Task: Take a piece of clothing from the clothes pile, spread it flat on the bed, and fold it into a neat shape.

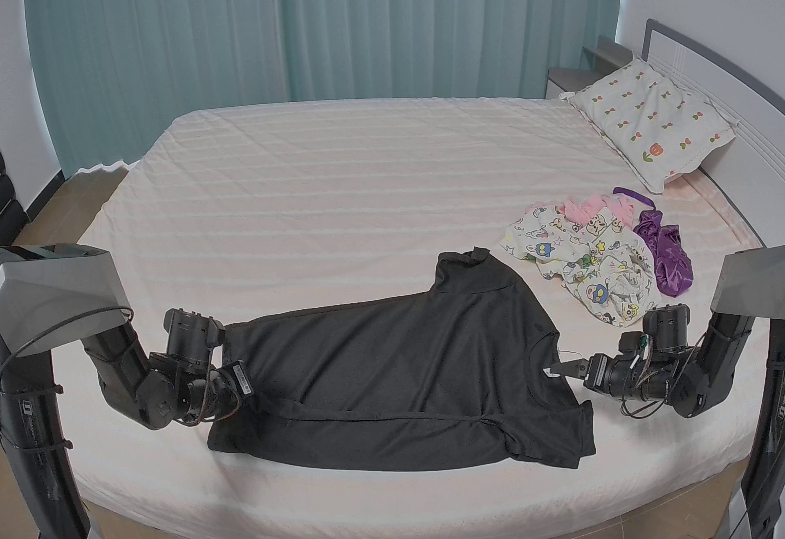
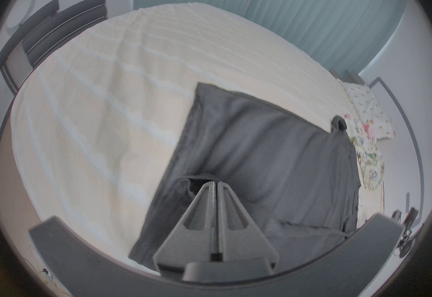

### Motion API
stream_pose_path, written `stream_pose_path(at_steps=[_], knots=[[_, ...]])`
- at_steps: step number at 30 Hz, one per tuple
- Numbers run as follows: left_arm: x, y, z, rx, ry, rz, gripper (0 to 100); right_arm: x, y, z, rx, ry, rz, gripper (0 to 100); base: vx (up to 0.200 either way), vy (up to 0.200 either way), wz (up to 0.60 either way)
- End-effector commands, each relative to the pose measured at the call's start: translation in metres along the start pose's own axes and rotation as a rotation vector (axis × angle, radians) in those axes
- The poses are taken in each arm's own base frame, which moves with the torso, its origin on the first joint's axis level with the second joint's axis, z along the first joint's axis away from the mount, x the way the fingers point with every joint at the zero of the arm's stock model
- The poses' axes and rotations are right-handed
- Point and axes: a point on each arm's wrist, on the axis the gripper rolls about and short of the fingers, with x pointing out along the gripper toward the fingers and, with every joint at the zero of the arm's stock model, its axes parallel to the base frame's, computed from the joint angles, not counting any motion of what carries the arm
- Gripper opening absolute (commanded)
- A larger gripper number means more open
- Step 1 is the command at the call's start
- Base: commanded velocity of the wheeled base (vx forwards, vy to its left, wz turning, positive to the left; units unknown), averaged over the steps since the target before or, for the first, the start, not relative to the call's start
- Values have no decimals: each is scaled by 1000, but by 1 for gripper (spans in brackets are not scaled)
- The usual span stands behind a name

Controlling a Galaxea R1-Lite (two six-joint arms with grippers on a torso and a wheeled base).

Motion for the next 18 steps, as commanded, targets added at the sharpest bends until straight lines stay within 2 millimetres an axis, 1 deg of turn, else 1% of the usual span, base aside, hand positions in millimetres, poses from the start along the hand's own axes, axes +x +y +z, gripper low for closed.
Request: stream_pose_path(at_steps=[1,4,6,11,16,17,18], knots=[[-7,5,19,-41,-59,-6,0,-8,-4,-10,-40,38,-6,100,0,0,0],[-12,6,24,-48,-79,-11,0,-3,-12,-19,-104,77,-22,100,0,0,0],[-12,6,24,-48,-77,-11,0,-5,-15,-22,-115,89,-28,100,0,0,0],[-10,7,23,-49,-73,-6,0,-5,-18,-29,-129,128,-5,100,0,0,0],[-9,7,22,-48,-68,-3,0,-3,-20,-32,-157,138,2,100,0,0,0],[-8,7,22,-48,-67,-2,0,-2,-20,-33,-159,136,4,0,0,0,0],[-8,8,21,-48,-65,-1,0,-1,-21,-34,-161,137,2,0,0,0,0]])
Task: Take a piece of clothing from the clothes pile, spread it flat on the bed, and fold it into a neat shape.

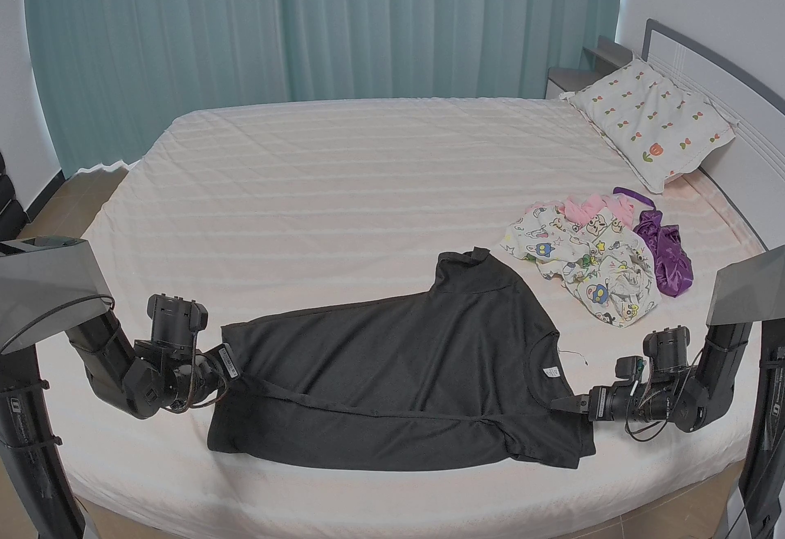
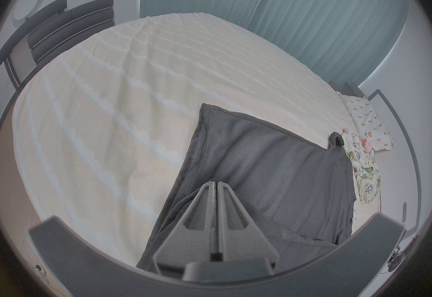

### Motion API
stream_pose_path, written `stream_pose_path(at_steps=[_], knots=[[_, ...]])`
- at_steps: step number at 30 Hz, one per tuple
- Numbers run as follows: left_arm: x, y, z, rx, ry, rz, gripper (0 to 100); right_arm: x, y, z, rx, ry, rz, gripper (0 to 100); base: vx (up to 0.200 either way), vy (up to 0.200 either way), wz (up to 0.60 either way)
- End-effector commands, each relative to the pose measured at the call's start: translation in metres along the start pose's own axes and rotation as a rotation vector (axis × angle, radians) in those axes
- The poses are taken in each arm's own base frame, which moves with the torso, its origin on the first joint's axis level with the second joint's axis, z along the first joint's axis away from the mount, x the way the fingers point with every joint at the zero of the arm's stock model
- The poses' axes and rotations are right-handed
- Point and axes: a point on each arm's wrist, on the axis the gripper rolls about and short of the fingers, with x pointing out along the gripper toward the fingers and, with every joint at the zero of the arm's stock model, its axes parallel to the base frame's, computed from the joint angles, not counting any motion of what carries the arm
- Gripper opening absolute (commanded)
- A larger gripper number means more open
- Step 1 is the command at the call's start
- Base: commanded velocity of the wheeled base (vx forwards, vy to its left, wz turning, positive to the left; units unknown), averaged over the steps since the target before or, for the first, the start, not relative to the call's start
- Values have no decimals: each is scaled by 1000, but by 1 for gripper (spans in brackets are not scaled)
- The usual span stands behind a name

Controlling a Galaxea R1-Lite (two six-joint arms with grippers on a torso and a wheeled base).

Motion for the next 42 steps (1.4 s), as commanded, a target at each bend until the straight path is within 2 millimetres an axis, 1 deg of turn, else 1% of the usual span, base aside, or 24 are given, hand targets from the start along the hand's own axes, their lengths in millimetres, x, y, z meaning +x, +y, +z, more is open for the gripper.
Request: stream_pose_path(at_steps=[1,8,14,20,24,29,32,33,37,40,42], knots=[[1,0,0,-1,1,2,0,6,-3,-8,5,27,-7,0,0,0,0],[3,4,1,-6,0,13,0,5,-6,-9,-16,0,-13,0,0,0,0],[3,7,3,-13,-4,21,0,-4,-4,2,-30,-56,-9,0,0,0,0],[5,13,7,-22,13,52,0,-12,-8,10,-26,-102,-22,0,0,0,0],[6,13,8,-24,25,62,0,-12,-10,10,-21,-101,-23,0,0,0,0],[7,14,7,-23,29,65,0,-4,-11,6,-21,-81,-17,0,0,0,0],[7,14,6,-22,31,66,0,-3,-10,6,-34,-88,-9,0,0,0,0],[8,14,6,-23,33,66,0,-3,-8,5,-48,-102,2,100,0,0,0],[9,15,4,-22,39,71,0,0,-3,0,-73,-107,19,100,0,0,0],[9,14,4,-21,40,70,0,9,1,-6,-120,-119,42,100,0,0,0],[10,15,4,-21,41,71,0,12,4,-8,-146,-131,54,100,0,0,0]])
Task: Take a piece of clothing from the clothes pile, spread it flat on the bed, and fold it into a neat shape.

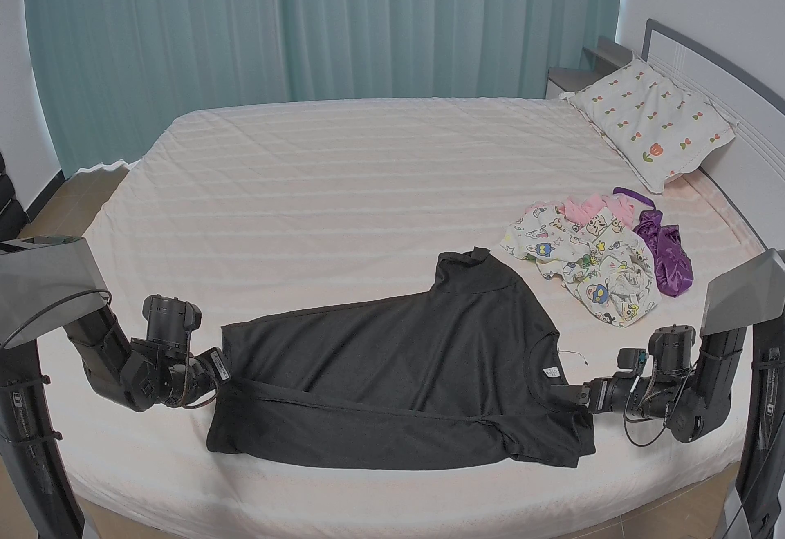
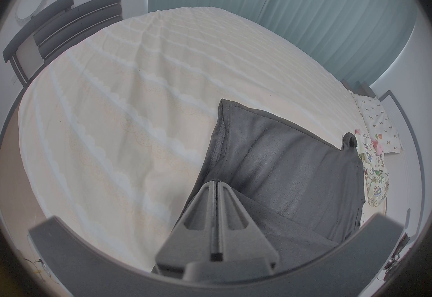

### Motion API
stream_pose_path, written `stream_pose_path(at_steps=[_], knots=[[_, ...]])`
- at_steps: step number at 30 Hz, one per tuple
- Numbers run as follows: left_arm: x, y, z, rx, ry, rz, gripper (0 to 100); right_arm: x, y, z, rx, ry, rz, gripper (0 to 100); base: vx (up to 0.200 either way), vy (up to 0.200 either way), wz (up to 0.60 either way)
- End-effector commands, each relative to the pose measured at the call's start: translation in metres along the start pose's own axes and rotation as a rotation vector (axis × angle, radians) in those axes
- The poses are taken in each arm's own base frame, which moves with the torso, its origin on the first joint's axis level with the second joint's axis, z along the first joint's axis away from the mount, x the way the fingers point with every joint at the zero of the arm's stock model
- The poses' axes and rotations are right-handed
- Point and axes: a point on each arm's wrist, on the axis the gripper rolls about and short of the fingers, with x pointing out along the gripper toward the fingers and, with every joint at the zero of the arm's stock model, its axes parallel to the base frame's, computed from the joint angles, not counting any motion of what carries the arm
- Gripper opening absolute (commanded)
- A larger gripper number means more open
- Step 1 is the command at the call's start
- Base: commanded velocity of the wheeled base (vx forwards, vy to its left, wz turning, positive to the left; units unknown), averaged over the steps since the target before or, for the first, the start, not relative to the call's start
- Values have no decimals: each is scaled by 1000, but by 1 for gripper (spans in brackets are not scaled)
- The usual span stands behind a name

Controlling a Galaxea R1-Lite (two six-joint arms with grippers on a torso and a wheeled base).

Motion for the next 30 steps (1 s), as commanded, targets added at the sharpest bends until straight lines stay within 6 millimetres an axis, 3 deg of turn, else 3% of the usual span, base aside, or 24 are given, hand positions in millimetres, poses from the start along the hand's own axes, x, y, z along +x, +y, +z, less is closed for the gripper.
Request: stream_pose_path(at_steps=[1,9,17,18,23,30], knots=[[2,0,-1,0,4,2,0,9,7,-17,-36,34,28,100,0,0,0],[4,1,-3,2,11,6,0,8,8,-32,-170,74,40,100,0,0,0],[4,1,-3,2,12,7,0,8,5,-34,-177,73,28,100,0,0,0],[4,1,-3,2,12,7,0,8,5,-34,-177,73,28,0,0,0,0],[4,1,-3,1,11,7,0,11,-6,-42,-230,95,4,0,0,0,0],[4,2,-3,0,13,10,0,7,-8,-38,-237,59,-15,0,0,0,0]])
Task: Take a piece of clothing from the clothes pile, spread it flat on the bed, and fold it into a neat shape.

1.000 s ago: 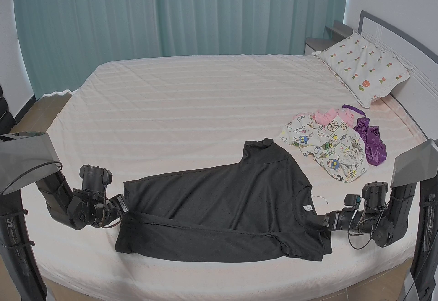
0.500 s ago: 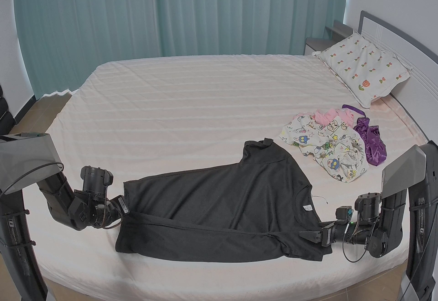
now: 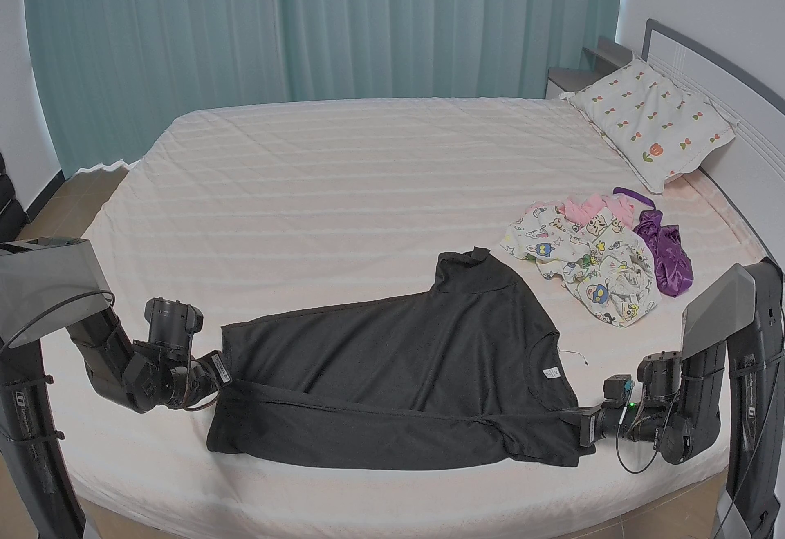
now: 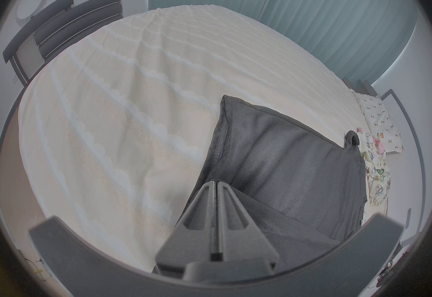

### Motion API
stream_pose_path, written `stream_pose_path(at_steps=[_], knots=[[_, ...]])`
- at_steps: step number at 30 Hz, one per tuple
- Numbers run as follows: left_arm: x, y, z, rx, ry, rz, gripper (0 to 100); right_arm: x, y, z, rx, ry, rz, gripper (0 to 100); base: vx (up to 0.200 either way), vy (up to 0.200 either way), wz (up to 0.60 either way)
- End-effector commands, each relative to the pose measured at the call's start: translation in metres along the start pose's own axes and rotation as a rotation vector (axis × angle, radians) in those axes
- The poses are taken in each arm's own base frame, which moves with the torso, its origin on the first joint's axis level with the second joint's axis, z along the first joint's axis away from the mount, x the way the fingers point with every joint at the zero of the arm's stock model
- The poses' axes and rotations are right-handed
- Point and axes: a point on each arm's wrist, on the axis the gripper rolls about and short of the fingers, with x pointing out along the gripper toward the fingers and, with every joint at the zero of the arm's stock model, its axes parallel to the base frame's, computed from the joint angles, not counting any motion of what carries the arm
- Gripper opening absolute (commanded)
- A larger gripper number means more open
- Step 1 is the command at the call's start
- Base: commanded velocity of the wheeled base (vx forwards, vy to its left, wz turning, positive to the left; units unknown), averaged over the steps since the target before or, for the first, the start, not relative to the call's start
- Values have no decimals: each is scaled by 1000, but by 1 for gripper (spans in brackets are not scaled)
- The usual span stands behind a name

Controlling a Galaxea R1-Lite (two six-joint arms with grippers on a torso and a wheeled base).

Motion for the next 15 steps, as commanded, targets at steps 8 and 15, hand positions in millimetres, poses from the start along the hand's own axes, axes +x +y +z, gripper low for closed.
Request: stream_pose_path(at_steps=[8,15], knots=[[-5,1,-1,1,-1,5,0,-13,-10,9,31,-64,-28,0,0,0,0],[-34,1,5,2,30,22,0,-25,-5,17,100,-90,72,0,0,0,0]])
